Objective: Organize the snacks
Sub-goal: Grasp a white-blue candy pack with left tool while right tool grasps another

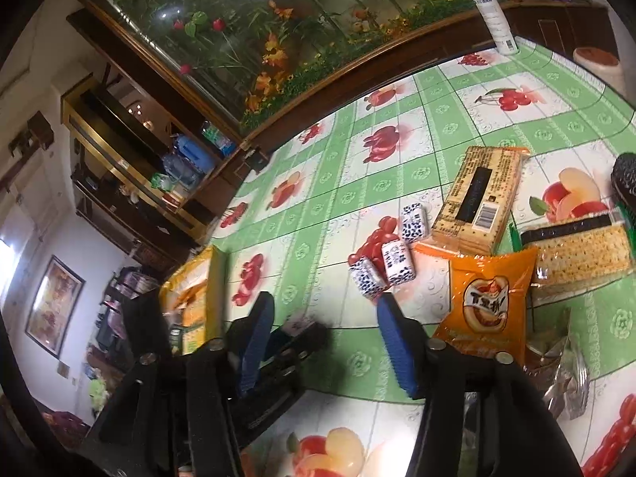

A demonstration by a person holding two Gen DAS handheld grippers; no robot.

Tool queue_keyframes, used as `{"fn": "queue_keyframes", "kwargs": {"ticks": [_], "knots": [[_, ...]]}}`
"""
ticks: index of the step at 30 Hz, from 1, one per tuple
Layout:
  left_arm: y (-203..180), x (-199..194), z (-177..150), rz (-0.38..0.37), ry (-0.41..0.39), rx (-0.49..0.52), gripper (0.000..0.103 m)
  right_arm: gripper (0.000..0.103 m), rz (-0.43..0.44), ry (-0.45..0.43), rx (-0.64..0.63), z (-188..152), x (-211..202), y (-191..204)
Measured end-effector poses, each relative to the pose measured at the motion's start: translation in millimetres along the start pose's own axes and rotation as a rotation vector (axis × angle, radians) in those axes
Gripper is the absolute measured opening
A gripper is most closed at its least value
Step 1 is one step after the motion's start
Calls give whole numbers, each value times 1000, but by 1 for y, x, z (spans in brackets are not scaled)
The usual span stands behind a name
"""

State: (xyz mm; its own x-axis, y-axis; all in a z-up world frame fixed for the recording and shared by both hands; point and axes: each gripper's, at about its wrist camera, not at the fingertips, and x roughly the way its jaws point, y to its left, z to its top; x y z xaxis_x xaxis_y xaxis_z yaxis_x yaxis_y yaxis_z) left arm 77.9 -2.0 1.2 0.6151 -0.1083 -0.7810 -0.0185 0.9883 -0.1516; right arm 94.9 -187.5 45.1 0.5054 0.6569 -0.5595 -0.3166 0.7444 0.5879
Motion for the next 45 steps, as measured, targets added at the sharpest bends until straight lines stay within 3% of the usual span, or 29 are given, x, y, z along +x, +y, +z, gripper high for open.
{"fn": "queue_keyframes", "kwargs": {"ticks": [2,4,12,19,22,27,38,45], "knots": [[12,-4,-4,-10,-4,-13,28,37,-20,17,-36,2,9,4],[26,-8,-6,-28,-9,-46,28,34,-33,49,-75,3,22,9],[34,-8,-6,-36,-27,-62,28,33,-155,123,-183,22,73,18],[39,-9,-7,-49,-31,-83,28,33,-283,182,-294,11,103,21],[39,-10,-7,-50,-32,-85,28,19,-340,167,-363,4,103,28],[42,-11,-6,-64,-36,-99,28,19,-336,154,-355,1,99,26],[43,-19,-4,-74,-74,-98,28,19,-242,122,-304,-4,79,36],[45,-32,-3,-64,-131,-101,28,19,-208,99,-283,-3,70,41]]}}
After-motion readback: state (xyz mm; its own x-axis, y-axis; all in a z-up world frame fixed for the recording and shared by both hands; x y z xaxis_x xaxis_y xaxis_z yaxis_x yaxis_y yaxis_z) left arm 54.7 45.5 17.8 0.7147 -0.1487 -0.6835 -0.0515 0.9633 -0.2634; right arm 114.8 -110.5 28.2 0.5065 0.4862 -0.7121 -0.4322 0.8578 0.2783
